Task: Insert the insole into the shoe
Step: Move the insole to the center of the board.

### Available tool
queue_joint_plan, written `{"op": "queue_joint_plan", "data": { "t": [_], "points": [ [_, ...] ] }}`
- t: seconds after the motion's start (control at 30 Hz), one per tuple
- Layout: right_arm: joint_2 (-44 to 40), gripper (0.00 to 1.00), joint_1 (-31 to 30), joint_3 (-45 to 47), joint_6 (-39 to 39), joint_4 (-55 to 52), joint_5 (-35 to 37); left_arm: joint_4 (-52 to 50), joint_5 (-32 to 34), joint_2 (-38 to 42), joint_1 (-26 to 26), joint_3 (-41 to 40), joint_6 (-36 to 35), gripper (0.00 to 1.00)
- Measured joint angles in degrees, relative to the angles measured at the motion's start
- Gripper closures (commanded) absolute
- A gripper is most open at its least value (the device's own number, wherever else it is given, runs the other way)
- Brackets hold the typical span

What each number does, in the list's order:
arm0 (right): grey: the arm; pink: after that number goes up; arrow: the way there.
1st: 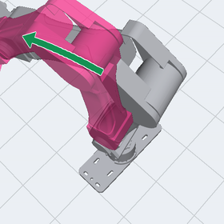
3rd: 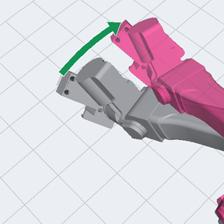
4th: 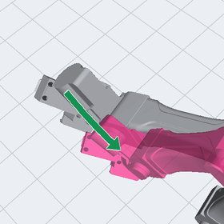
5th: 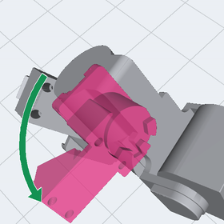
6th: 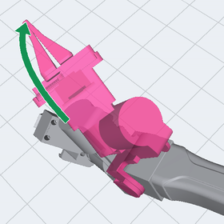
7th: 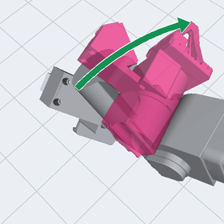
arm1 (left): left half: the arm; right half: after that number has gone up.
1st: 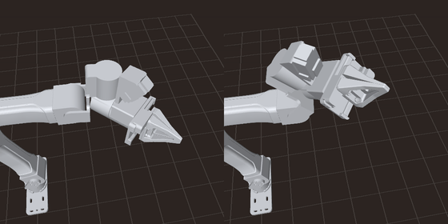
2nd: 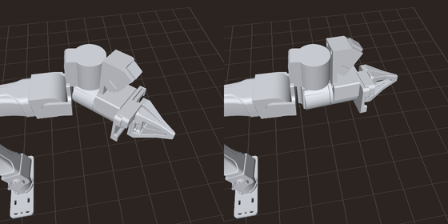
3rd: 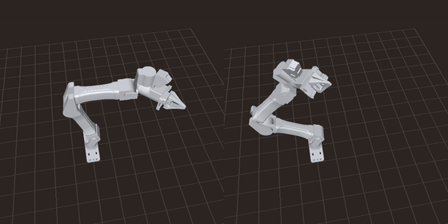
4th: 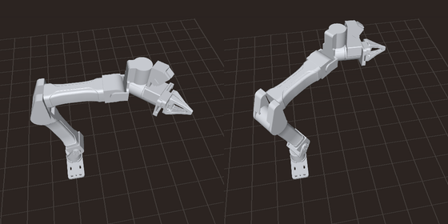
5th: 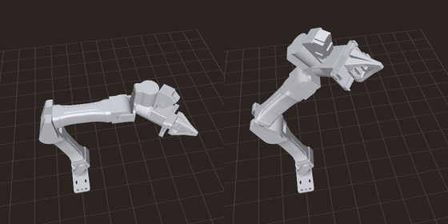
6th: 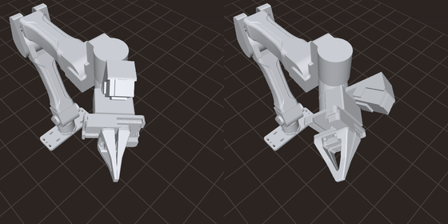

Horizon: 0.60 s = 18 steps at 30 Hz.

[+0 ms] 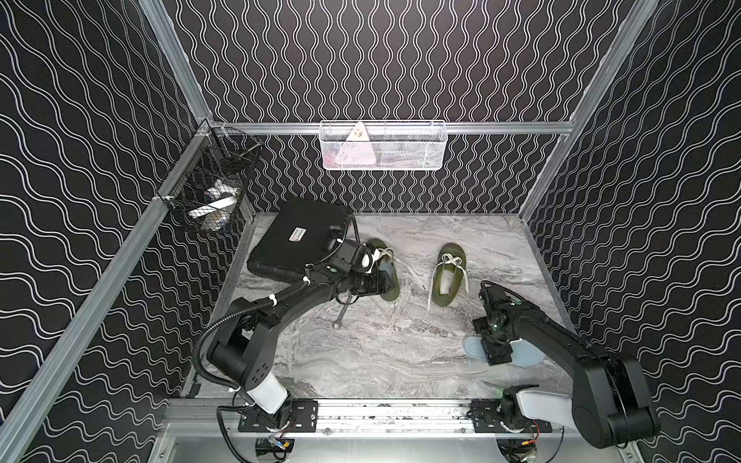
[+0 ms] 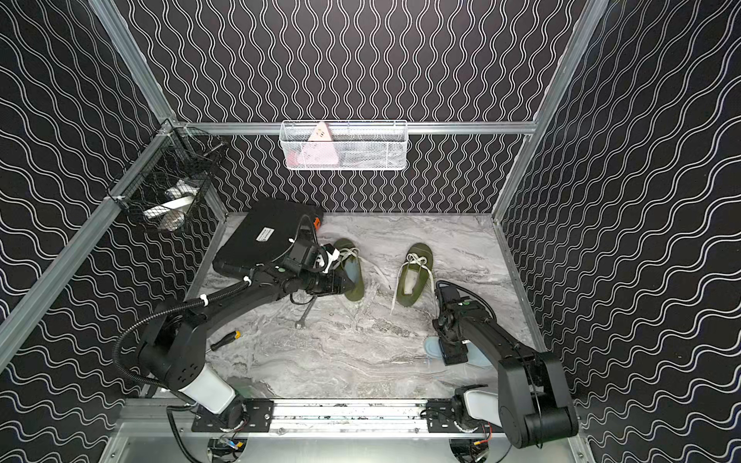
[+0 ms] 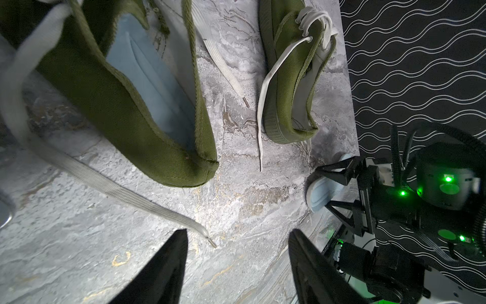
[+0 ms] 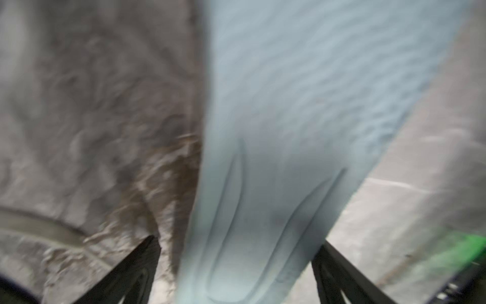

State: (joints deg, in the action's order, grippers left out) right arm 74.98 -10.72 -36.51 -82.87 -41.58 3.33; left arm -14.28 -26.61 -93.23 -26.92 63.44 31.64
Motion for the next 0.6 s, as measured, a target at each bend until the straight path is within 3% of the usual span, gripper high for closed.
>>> {"op": "queue_joint_plan", "data": {
  "t": [0.13,0.6],
  "points": [
    [1.66,0.09,-0.42,-3.34,4.26,2.27,-1.05,-0.22,0.0,-0.04,-0.02,0.02,0.0,0.34],
    [-2.05,0.0,2.16,-1.29,4.9,-0.79,2.23,-0.92,0.02,-0.2,-0.04,0.39,-0.04,0.34]
  ]
}}
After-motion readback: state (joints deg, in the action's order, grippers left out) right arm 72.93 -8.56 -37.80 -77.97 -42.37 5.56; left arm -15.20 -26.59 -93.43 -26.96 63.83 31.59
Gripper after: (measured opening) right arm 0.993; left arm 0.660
